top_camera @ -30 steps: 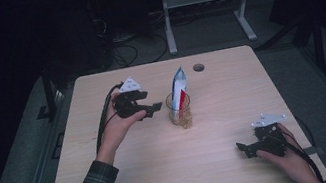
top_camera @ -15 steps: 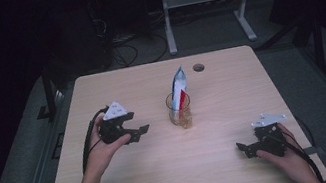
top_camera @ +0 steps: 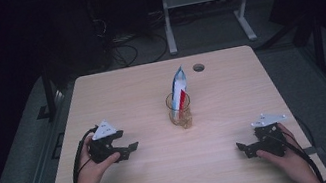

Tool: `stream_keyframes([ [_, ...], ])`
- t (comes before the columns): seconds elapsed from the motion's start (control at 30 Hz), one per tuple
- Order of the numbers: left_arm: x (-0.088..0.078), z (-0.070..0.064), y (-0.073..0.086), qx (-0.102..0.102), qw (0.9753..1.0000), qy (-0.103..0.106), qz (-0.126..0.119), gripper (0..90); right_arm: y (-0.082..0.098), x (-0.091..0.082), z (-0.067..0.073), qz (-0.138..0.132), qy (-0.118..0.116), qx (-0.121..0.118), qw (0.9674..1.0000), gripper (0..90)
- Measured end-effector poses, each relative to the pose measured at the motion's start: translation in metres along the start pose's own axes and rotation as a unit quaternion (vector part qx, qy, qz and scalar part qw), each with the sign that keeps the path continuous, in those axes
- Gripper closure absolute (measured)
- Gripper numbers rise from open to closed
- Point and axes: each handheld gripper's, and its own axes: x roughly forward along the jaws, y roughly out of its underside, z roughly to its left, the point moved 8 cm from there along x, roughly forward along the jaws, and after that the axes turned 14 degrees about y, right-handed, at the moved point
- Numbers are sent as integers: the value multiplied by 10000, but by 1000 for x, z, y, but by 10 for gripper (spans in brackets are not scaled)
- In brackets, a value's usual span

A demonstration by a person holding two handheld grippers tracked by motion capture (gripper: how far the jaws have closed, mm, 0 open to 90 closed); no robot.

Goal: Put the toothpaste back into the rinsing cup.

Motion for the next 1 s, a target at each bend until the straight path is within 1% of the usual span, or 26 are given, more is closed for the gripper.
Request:
stream_keyframes([
  [0.03,-1,1,7,-69,10000,-19,17,242,0,0,0,-1,1,-1,10000,5],
  [0.07,-2,1,10,-89,10000,-35,27,240,0,0,0,0,1,1,10000,5],
  [0.1,-2,1,10,-89,10000,-35,27,240,0,0,0,0,1,1,10000,5],
  [0.13,-3,1,13,-98,9999,-51,38,240,0,0,0,-1,0,0,10000,5],
  [0.2,-6,2,23,-108,9998,-155,118,234,0,0,0,-3,1,-2,10000,5],
  [0.27,-7,3,26,-113,9997,-171,133,227,0,0,0,-3,1,-3,10000,5],
  [0.4,-10,5,38,-144,9993,-278,193,217,0,0,0,-2,1,-1,10000,5],
  [0.43,-12,6,43,-182,9991,-331,203,210,0,0,0,-1,1,-1,10000,5],
  [0.5,-13,6,46,-198,9990,-349,208,209,0,0,0,-2,1,-3,10000,5],
  [0.6,-15,7,57,-236,9987,-369,274,209,0,0,0,-2,1,-2,10000,5],
  [0.67,-16,8,60,-255,9985,-395,269,207,0,0,0,-2,1,-2,10000,5],
  [0.7,-18,9,65,-264,9983,-421,319,207,0,0,0,-2,1,-2,10000,5],
  [0.87,-19,12,73,-282,9976,-519,349,206,0,0,0,-1,1,0,10000,5],
  [1.0,-19,13,75,-266,9974,-548,395,203,0,0,0,-1,1,0,10000,5],
])
